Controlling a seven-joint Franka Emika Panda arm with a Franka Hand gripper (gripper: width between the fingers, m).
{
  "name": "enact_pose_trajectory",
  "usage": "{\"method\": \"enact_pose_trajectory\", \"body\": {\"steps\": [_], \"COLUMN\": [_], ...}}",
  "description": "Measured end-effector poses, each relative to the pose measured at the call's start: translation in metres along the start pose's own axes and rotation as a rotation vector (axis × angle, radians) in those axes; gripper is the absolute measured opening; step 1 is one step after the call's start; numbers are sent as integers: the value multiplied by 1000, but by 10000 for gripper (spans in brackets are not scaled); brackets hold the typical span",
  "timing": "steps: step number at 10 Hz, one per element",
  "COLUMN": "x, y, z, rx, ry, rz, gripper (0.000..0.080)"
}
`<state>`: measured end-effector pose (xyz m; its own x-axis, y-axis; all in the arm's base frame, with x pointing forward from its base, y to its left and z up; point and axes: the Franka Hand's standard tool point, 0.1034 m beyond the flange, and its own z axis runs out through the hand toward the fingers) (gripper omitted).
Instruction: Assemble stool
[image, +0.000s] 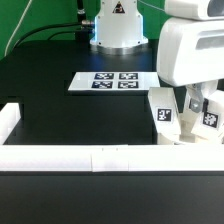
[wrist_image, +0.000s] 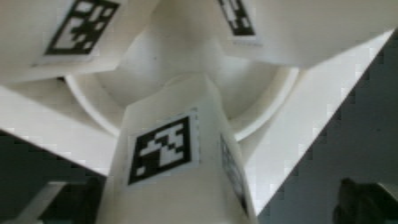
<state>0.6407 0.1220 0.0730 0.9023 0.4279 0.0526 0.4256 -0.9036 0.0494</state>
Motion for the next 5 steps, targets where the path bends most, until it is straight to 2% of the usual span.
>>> {"method": "enact_pose_trajectory", "body": {"steps": [3, 4, 5], "x": [2, 1, 1], "y": [0, 1, 1], "z": [1, 1, 1], "rx": [-2, -3, -3], "ry": [10, 9, 10], "rz": [79, 183, 232], "gripper": [640, 464, 464]}}
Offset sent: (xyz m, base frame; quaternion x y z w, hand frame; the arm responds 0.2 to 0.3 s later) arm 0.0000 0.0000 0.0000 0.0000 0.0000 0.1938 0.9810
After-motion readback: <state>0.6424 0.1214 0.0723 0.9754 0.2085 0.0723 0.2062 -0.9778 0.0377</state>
